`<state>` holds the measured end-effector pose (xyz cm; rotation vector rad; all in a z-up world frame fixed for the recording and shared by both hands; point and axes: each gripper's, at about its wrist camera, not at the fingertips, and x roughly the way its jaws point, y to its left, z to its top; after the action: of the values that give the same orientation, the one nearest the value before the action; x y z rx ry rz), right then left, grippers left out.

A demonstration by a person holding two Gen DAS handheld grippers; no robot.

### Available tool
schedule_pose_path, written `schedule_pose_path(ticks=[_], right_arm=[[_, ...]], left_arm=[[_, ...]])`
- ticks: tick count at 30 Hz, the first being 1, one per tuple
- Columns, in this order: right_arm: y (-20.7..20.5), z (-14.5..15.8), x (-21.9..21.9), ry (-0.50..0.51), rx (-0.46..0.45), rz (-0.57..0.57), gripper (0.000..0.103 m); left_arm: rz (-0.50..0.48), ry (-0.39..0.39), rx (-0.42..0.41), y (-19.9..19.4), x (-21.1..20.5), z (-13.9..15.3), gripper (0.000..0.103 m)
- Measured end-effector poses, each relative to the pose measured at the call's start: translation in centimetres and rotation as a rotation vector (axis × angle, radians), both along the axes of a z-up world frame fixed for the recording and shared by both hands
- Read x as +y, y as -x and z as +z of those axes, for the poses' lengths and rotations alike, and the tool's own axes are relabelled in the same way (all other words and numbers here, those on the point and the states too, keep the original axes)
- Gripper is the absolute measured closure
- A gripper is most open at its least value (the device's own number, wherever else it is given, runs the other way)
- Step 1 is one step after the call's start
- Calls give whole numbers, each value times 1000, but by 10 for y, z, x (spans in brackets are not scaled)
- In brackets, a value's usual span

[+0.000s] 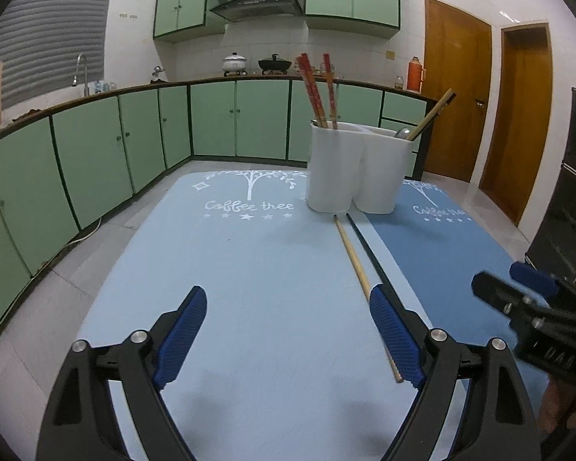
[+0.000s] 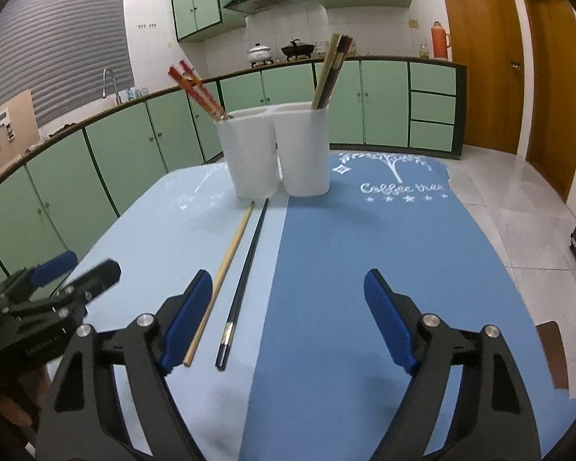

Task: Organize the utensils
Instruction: 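Withdraw both open tools back over the last two chopsticks, then close the right tool on the black chopstick while the left tool grasps the plain wooden chopstick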

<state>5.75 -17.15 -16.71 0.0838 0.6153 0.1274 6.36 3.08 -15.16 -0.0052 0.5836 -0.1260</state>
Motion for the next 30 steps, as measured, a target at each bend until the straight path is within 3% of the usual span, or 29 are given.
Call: schedule_pose_path(ticks=[7, 11, 18, 26, 30], right_arm=[[6, -13, 23, 19, 50, 24, 37], [6, -26, 37, 30, 122, 38, 43], [3, -37, 41, 46, 189, 18, 61], [3, -39, 45, 70, 195, 25, 68], [-1, -40, 44, 75, 205, 27, 77]], left_arm=[[31, 14, -2, 2, 14, -1, 18], [43, 22, -13, 4, 21, 1, 18], [51, 31, -38, 7, 31, 6, 18], [51, 46, -36, 8, 31, 5, 18], [49, 43, -34, 8, 31, 6, 18]])
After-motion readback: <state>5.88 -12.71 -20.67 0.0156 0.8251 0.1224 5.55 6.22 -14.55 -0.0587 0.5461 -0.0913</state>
